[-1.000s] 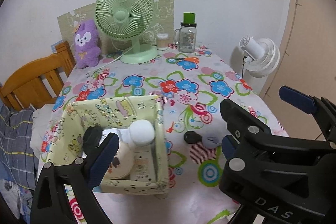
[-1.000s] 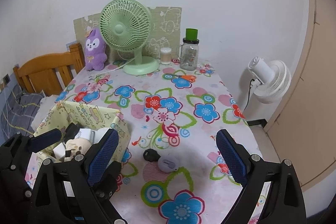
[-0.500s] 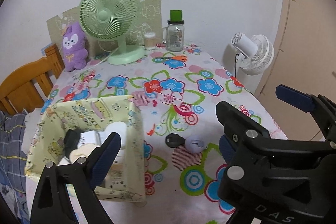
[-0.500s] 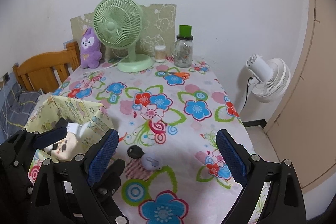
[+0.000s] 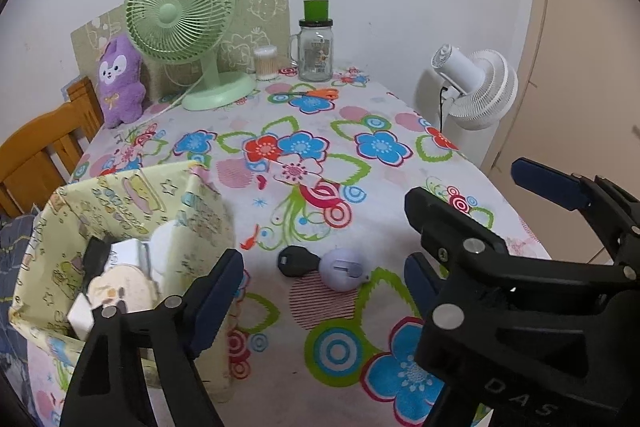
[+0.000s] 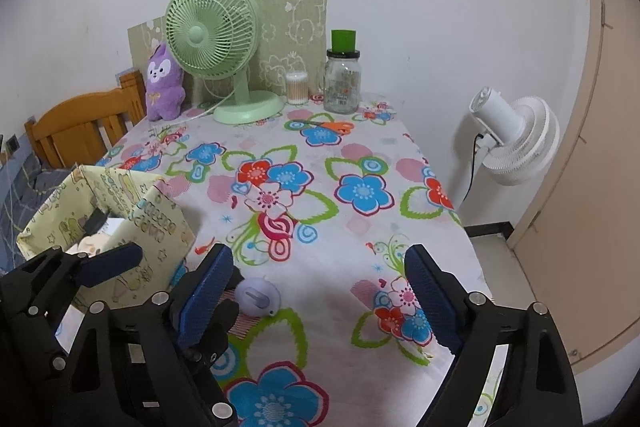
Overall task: Organize rigid objects
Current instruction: 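Withdraw both tools from the box toward the black key and grey mouse, then close the left tool on the black key while the right tool closes on the grey mouse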
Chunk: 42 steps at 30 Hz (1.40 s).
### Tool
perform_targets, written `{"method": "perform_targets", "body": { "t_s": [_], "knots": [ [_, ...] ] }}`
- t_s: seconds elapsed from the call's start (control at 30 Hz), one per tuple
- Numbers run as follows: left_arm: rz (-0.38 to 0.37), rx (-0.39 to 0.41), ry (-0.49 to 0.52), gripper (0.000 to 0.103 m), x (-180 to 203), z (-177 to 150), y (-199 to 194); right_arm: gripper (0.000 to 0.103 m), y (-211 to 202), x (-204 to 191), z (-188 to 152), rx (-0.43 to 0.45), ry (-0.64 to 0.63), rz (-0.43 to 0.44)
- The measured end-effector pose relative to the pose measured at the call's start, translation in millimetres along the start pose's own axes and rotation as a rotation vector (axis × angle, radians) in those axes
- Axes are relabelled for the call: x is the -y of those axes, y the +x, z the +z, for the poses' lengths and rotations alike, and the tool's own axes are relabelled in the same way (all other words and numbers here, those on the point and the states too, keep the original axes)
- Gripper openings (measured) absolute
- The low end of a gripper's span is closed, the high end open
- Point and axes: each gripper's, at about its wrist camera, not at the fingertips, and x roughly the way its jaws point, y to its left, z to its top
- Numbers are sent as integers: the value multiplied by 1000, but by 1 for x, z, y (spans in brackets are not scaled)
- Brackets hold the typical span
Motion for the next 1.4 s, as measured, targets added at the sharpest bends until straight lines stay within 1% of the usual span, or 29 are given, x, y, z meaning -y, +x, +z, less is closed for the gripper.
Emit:
{"method": "perform_targets", "body": {
  "t_s": [0.1, 0.23, 0.37, 0.5, 0.67, 0.8, 0.93, 1.1, 1.13, 1.2, 1.3, 1.33, 1.4],
  "knots": [
    [6, -13, 1, 84, 8, -4, 9, 85, 7, 5, -6, -13, -4, 4],
    [28, -39, -16, 84, 15, -11, 26, 84, 19, 8, -14, -34, -23, 6],
    [29, -69, -36, 84, 17, -18, 39, 82, 31, 10, -21, -49, -37, 5],
    [44, -76, -50, 84, 17, -22, 48, 82, 40, 12, -26, -67, -40, 5],
    [81, -74, -40, 84, 15, -24, 60, 82, 52, 15, -31, -89, -26, 21],
    [67, -97, -45, 84, 9, -26, 71, 82, 63, 13, -35, -111, -18, 32],
    [0, -122, -47, 84, 4, -32, 72, 82, 72, 4, -37, -125, -40, 60],
    [-22, -127, -22, 84, 3, -36, 72, 82, 82, -8, -38, -135, -79, 67],
    [-26, -127, -26, 84, 3, -36, 71, 81, 85, -9, -39, -136, -68, 78],
    [-28, -130, -22, 83, 3, -36, 71, 73, 88, -9, -39, -148, -55, 103],
    [-40, -132, -10, 82, 3, -37, 69, 64, 90, -10, -40, -163, -64, 120],
    [-37, -133, -9, 82, 2, -37, 69, 64, 90, -11, -40, -166, -69, 137],
    [-28, -135, -11, 77, 1, -38, 67, 64, 90, -12, -41, -171, -69, 169]
  ]
}}
